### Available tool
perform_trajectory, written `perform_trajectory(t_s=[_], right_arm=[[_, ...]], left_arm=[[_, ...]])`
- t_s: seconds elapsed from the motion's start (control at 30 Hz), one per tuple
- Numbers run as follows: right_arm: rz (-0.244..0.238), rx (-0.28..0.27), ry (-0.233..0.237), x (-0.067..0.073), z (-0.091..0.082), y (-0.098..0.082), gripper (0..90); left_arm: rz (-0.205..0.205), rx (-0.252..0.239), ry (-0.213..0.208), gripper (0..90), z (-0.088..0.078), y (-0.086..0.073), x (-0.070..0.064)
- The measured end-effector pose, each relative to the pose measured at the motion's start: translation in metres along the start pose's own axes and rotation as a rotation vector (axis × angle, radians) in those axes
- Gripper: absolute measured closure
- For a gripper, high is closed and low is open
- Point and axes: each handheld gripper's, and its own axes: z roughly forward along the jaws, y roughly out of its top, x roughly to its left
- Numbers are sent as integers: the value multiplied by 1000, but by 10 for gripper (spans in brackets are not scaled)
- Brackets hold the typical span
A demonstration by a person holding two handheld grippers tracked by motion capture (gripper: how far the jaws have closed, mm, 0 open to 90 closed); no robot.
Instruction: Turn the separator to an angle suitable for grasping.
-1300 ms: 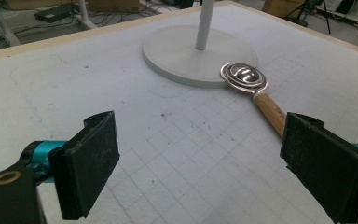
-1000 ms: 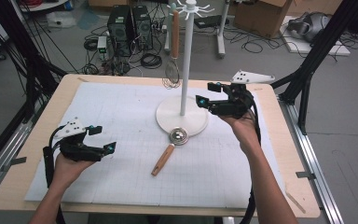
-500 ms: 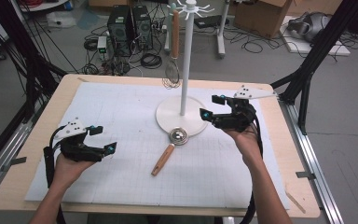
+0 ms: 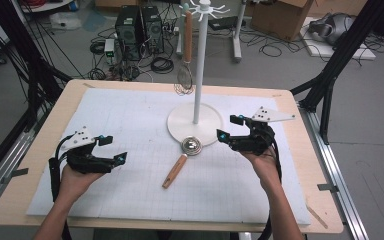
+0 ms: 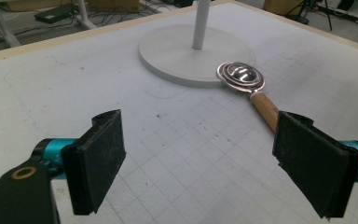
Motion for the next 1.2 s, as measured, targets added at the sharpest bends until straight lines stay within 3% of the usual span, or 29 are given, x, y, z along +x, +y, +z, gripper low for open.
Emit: perform_trajectory(t_s=[0.4,0.8,1.07,1.2], right_arm=[[-4,50,-6,8,4,-29,202],[6,99,-1,9,11,-58,204],[16,117,-4,10,13,-67,204],[10,122,-10,10,14,-68,204]], left_arm=[[12,12,-20,223,9,-1,-9],[48,36,-74,267,23,-2,-27],[80,63,-156,411,39,-6,-47],[100,81,-206,546,50,-10,-59]])
